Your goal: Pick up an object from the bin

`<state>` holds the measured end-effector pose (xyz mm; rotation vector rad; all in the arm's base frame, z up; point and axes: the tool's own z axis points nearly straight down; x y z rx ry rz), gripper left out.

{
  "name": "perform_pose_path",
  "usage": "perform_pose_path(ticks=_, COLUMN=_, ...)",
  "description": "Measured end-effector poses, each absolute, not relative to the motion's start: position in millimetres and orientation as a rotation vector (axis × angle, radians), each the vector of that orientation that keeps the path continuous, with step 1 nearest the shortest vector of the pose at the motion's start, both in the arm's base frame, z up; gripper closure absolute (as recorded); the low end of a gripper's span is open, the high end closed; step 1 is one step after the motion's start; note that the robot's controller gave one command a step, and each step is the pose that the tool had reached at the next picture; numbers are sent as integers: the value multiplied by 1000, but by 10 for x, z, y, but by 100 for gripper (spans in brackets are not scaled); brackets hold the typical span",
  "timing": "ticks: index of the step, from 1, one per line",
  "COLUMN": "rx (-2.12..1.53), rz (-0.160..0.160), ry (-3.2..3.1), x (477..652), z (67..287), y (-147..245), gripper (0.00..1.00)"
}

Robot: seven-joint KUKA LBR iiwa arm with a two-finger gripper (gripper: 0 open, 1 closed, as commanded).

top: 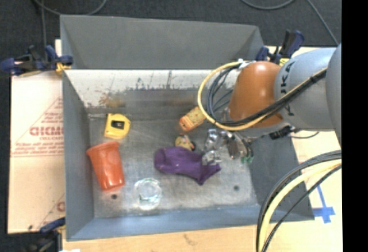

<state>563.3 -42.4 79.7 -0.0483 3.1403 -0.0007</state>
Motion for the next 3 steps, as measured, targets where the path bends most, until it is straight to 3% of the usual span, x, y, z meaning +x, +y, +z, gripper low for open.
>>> perform_pose_path(ticks=3, rx=26, rz=-2, ry=3143, x=5572, z=2055, y=-449, gripper=100)
